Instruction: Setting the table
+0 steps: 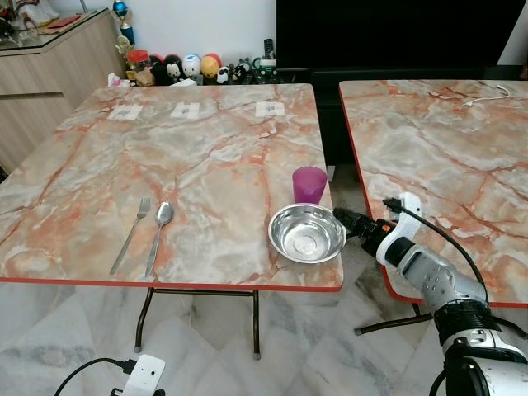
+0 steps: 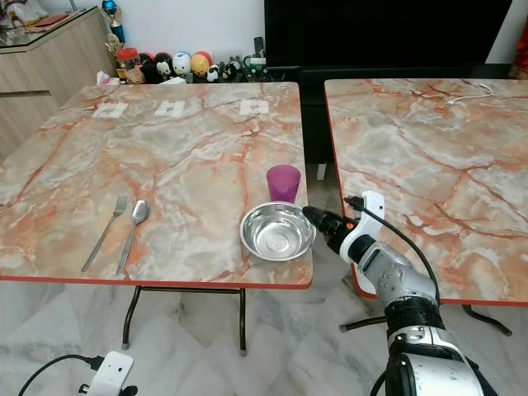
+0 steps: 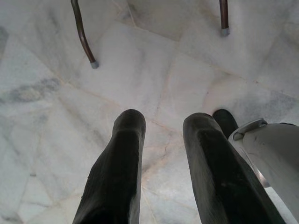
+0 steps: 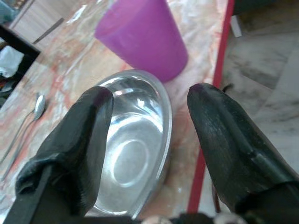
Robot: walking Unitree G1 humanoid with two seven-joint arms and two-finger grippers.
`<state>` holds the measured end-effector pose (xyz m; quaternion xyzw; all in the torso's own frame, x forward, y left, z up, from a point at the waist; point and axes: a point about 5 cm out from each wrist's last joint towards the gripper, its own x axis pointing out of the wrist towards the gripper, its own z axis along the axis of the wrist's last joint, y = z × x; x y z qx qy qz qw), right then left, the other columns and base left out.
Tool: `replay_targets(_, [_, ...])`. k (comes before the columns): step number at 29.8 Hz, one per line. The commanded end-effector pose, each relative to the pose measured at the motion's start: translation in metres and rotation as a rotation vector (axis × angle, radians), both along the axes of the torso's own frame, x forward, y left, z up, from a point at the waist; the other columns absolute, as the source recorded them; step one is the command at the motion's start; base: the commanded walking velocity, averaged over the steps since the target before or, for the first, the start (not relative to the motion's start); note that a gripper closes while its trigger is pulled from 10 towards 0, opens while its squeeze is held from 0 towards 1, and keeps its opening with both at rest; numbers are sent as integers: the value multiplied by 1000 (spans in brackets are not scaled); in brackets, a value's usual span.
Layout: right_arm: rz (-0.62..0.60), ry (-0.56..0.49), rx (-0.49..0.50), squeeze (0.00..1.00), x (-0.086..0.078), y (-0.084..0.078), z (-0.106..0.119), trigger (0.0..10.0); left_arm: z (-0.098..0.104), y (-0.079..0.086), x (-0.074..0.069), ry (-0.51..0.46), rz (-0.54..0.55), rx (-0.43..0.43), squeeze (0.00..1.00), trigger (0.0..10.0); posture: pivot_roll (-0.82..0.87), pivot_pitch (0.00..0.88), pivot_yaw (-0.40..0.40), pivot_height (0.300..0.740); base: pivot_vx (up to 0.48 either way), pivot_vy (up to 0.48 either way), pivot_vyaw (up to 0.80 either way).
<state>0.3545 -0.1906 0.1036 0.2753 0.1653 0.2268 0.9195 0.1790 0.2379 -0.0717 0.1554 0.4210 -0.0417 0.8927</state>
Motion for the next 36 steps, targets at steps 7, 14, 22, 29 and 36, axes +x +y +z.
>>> replay_targets(7, [12, -2, -23, 0, 7, 3, 4, 10000, -2, -1, -3, 11, -8, -2, 0, 10000, -8, 0, 27, 740, 0, 0, 0])
replay_targets(14, [52, -9, -25, 0, 10, 10, 7, 10000, -2, 0, -3, 11, -7, -2, 0, 10000, 0, 0, 25, 740, 0, 0, 0])
replay_targets(22, [73, -18, -33, 0, 15, 16, 12, 10000, -1, -1, -3, 8, -10, -5, 0, 10000, 7, 0, 22, 740, 0, 0, 0])
replay_targets(29, [94, -11, -64, 0, 16, 19, 11, 10000, -1, -2, -2, 6, -10, -7, 0, 10000, 14, 0, 17, 740, 0, 0, 0])
replay_targets(36, [97, 14, -116, 0, 15, 16, 7, 10000, -1, -2, -2, 7, -9, -10, 0, 10000, 16, 0, 14, 740, 0, 0, 0])
